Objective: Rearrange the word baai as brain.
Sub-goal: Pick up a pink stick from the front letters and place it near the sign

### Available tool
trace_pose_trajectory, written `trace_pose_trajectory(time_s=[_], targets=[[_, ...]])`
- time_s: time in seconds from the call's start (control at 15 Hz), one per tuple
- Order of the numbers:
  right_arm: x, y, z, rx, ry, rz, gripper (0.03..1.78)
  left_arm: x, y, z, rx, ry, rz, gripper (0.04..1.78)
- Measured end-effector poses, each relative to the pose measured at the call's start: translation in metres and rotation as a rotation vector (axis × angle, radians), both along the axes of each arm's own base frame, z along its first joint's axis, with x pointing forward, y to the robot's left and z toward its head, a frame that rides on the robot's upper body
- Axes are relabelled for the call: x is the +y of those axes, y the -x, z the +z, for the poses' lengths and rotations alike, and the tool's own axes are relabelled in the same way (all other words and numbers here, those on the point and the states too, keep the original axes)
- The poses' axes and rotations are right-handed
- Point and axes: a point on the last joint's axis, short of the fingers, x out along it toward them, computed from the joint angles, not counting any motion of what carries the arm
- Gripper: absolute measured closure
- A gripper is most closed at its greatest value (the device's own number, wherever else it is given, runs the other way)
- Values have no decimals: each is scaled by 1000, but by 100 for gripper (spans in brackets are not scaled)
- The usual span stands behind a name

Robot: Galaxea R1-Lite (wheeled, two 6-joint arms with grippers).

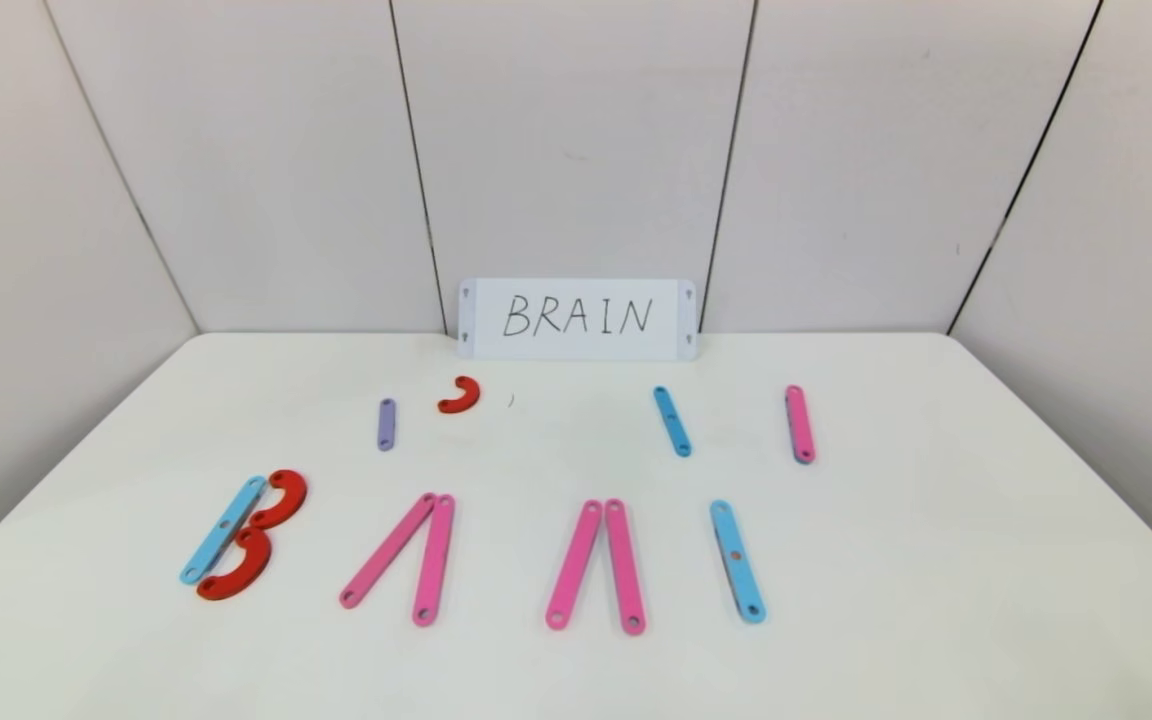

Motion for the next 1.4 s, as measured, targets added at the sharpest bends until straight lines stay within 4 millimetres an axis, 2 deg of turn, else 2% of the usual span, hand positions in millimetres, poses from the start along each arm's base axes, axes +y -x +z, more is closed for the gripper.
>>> trace_pose_trajectory(time_s=[0.47,0.6,0.8,1.07,1.27,1.4], targets=[[0,1,1,14,29,-1,7,0,1,0,22,7,3,8],[0,3,9,1,29,-9,7,0,3,5,36,8,5,8],[0,9,29,-4,30,1,7,0,6,27,34,10,6,8],[0,10,74,-24,36,16,7,0,0,71,37,8,4,8],[0,1,107,-14,36,24,7,0,-15,105,78,2,3,8],[0,-12,126,20,35,32,7,0,-30,124,115,0,0,8]])
